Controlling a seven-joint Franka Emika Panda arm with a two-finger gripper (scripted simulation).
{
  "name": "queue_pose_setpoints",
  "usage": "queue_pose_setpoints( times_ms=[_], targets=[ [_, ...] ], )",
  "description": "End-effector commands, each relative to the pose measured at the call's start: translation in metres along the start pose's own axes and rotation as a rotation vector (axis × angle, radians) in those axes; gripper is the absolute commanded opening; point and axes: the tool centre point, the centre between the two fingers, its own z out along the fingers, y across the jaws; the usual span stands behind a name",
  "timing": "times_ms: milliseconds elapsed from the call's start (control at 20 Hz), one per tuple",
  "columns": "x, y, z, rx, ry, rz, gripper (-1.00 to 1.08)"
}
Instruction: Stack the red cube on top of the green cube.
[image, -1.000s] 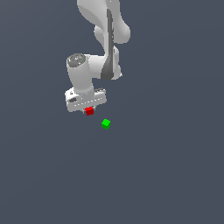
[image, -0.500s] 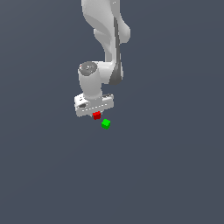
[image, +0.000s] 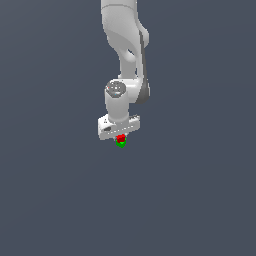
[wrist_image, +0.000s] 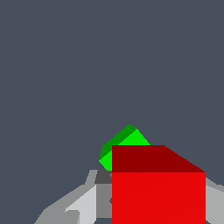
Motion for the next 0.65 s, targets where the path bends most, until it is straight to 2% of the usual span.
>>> queue_pose_setpoints(
  times_ms=[0,100,150,600],
  targets=[
    [0.0036,-0.0025,0.0024,-0.001,0.001,0.002,-1.00],
    [0.0041,-0.0024,0.0025,-0.001,0.001,0.002,-1.00],
    [0.0041,-0.0024,0.0025,-0.001,0.001,0.002,1.00],
    [0.0041,-0.0024,0.0025,-0.001,0.001,0.002,1.00]
  ],
)
